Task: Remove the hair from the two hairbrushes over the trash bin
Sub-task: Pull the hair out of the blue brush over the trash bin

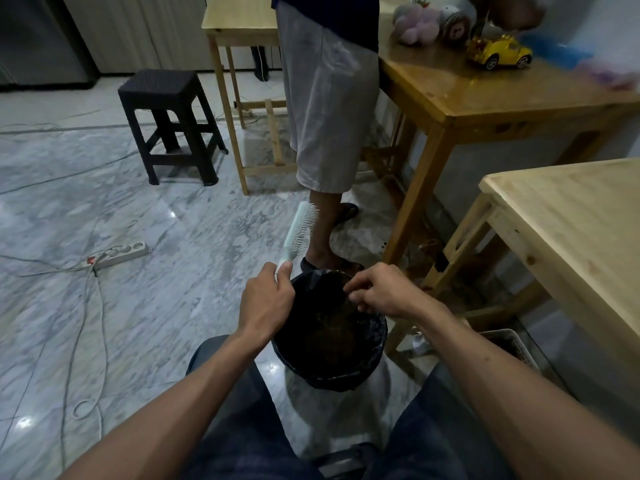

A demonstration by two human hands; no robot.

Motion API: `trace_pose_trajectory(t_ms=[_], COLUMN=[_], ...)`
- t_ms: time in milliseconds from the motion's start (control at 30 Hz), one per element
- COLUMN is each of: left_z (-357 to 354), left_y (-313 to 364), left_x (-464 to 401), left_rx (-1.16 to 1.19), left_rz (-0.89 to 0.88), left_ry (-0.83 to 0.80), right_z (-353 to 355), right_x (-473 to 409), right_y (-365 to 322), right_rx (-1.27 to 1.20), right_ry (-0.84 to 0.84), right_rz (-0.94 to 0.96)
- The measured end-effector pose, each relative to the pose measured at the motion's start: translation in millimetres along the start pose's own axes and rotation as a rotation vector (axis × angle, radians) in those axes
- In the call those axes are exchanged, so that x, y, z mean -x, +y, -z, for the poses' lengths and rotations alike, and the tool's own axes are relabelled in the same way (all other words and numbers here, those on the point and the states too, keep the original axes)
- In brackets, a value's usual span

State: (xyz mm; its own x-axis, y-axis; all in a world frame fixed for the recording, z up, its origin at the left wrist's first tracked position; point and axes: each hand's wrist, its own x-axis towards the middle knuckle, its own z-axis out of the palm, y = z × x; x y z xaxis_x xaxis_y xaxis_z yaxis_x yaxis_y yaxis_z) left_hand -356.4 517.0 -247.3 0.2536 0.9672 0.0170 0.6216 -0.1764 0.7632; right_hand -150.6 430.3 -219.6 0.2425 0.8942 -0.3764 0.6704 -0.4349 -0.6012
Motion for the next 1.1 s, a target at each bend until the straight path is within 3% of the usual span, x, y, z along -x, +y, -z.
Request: trace_pose_trajectory(t_ms=[100, 233, 367, 467, 567, 667, 767, 900, 1100], left_z=[-1, 0, 2, 3, 8, 11, 11, 8, 8], left_y=[2, 0, 2, 0, -4, -7, -10, -13, -13], left_x=[5, 9, 12, 8, 0, -2, 0, 5, 9], left_rx=[-0.011, -0.055, -0.1, -0.075, -0.034, -0.059, -0.103, -0.153, -0.162], left_rz=[-0.074, -0.181, -0.237, -0.174, -0.085, -0.125, -0.178, -0.233, -0.288], left_ry=[-0.03, -0.069, -0.077, -0.045, 0.01, 0.001, -0.048, -0.089, -0.114], right_z=[5, 12, 11, 2, -6, -6, -1, 10, 14], right_x=[-4, -7, -7, -7, -2, -1, -5, -7, -14], right_y=[-9, -24, -30, -25, -15, -3, -4, -20, -25], right_rx=[-0.062, -0.595, -0.638, -0.609, -0.375, -0.202, -0.347, -0.666, -0.606], right_ry=[-0.066, 0.042, 0.202, 0.323, 0.299, 0.209, 0.115, 0.261, 0.439], right_rz=[-0.034, -0.071, 0.009, -0.021, -0.02, -0.04, -0.041, -0.013, 0.04])
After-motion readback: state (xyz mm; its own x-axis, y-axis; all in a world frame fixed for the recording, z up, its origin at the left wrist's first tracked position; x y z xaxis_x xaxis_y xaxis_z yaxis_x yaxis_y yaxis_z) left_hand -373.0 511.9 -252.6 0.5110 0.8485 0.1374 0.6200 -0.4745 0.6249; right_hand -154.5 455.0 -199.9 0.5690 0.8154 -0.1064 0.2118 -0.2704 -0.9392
